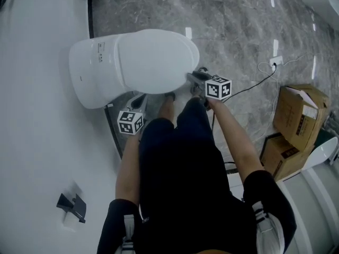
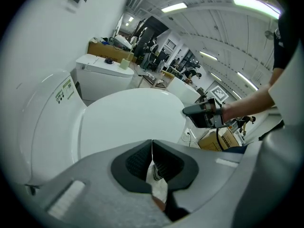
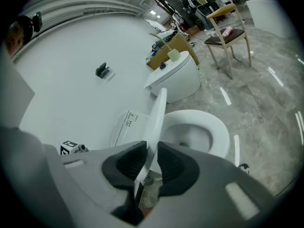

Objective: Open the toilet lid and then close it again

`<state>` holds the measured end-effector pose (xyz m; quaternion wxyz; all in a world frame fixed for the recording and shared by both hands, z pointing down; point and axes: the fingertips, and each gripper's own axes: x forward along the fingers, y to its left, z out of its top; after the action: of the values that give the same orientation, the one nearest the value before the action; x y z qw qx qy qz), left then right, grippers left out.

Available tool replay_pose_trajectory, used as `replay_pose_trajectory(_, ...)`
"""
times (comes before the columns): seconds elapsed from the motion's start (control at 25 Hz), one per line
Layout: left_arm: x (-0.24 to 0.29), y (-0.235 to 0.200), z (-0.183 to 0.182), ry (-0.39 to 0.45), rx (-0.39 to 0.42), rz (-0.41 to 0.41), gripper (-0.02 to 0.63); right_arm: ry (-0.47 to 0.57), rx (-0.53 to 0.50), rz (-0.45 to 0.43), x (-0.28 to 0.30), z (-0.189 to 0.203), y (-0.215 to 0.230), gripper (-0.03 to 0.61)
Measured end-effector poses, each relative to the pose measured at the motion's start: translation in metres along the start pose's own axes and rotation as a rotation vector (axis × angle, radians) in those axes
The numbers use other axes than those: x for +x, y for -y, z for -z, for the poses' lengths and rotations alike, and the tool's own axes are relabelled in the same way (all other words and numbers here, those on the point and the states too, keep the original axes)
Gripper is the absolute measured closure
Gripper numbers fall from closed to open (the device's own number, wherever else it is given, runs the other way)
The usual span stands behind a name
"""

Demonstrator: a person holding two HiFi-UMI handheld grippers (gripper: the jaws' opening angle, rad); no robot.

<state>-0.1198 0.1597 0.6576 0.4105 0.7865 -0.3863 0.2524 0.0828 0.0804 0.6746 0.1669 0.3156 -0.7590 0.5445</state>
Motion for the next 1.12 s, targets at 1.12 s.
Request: replay_pose_trajectory(1.12,0.092,-0.001,-0.013,0.003,-0.074,0.014,0.600,-0.190,0.133,0.105,0.021,0.033,0.127,0.465)
